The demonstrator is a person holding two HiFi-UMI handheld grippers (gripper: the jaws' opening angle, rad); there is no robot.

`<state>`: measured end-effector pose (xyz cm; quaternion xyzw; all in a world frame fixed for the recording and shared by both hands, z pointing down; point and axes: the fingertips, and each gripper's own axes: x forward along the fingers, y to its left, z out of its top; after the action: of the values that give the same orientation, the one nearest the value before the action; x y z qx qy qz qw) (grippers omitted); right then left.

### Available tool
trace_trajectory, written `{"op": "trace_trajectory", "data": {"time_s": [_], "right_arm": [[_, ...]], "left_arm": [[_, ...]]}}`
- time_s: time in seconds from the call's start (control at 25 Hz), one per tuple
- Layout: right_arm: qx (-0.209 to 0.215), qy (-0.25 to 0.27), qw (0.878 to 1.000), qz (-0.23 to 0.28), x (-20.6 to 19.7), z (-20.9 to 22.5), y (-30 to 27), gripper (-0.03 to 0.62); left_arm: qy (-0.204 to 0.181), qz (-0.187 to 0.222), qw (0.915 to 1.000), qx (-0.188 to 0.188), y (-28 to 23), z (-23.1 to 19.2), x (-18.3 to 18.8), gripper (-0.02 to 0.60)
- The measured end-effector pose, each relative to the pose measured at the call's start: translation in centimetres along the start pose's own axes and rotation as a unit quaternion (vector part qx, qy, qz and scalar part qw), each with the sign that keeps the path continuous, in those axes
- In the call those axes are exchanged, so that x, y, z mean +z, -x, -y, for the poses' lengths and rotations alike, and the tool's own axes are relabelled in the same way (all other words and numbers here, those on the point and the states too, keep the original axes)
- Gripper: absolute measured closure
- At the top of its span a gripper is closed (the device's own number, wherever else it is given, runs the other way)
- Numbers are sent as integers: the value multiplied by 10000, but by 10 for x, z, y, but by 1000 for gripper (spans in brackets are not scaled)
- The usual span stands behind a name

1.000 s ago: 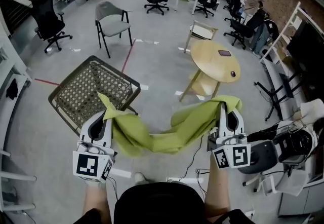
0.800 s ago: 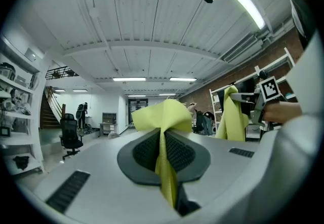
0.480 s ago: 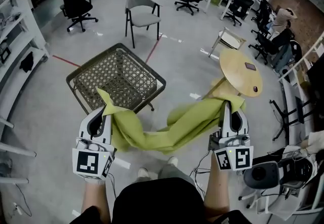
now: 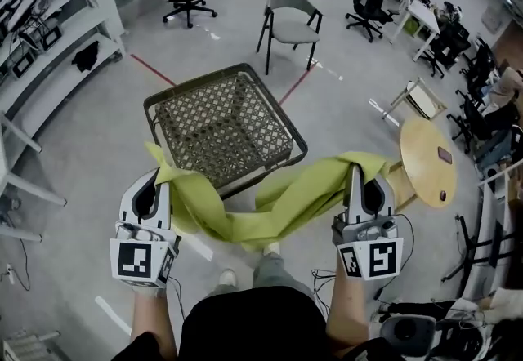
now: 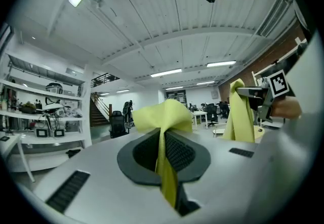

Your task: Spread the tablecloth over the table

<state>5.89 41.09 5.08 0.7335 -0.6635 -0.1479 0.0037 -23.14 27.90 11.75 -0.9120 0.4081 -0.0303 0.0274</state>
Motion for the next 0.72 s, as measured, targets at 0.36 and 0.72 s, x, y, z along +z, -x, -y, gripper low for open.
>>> {"op": "trace_trajectory", "data": {"time_s": [0.36,0.72], "right_arm": [[1385,-377,9894,227,-29,-17,-102,583],[2814,-712,9563,356,-49,-26,-155,583]], "left_arm": [[-17,-250,9901,1382,-6,-40,-9,566],[-23,-541,9579,2820,18,-45,-15,566]]}}
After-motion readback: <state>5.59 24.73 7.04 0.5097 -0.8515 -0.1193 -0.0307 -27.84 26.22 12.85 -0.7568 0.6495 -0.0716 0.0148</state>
